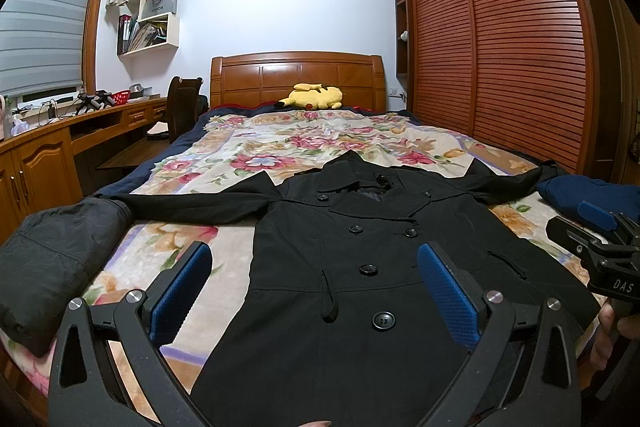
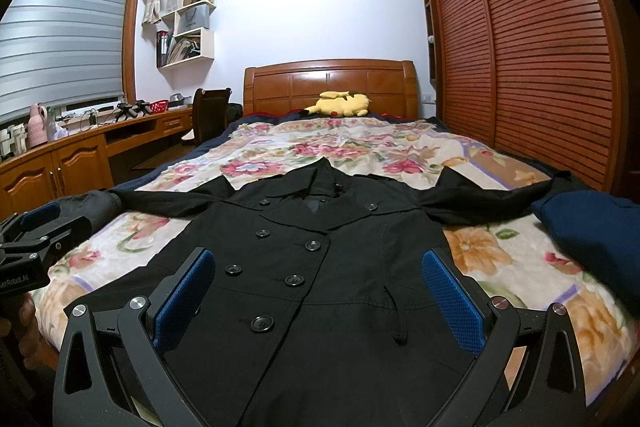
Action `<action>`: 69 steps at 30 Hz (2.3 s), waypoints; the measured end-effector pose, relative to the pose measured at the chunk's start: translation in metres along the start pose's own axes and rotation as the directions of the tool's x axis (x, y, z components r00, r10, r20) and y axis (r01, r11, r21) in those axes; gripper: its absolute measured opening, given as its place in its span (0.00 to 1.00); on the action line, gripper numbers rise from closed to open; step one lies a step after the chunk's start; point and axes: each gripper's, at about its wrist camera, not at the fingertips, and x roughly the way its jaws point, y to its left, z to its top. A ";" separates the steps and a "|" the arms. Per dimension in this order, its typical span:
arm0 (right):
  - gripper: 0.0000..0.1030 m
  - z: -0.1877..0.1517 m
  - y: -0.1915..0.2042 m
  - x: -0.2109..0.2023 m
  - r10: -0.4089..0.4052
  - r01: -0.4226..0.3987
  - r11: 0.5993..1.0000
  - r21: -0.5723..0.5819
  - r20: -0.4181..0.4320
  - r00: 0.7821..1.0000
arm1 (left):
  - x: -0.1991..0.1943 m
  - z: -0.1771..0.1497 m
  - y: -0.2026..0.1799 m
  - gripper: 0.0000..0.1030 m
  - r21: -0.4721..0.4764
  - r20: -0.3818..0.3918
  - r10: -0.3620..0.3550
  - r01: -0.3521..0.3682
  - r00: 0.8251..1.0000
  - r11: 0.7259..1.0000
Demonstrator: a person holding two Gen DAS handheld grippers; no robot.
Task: Fold large clothes
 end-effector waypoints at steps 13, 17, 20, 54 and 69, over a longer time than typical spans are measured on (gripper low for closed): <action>1.00 -0.002 0.007 0.010 0.010 -0.011 1.000 -0.022 -0.027 1.000 | 0.006 0.000 0.013 1.00 -0.021 -0.038 0.023 -0.024 0.999 0.999; 1.00 0.000 0.012 0.025 0.010 -0.013 0.998 -0.055 -0.061 0.998 | 0.010 0.004 0.024 1.00 -0.047 -0.054 0.031 -0.034 0.998 0.998; 1.00 0.007 0.016 0.033 0.012 -0.017 0.997 -0.078 -0.068 0.998 | 0.017 0.007 0.032 1.00 -0.053 -0.077 0.047 -0.051 0.996 0.997; 1.00 0.047 0.022 0.158 0.193 -0.221 0.966 -0.137 -0.190 0.963 | 0.136 0.025 0.157 1.00 0.028 -0.242 0.213 -0.213 0.946 0.977; 1.00 0.059 0.028 0.191 0.216 -0.266 0.947 -0.178 -0.260 0.941 | 0.233 0.032 0.224 0.79 -0.087 -0.390 0.154 -0.203 0.908 0.975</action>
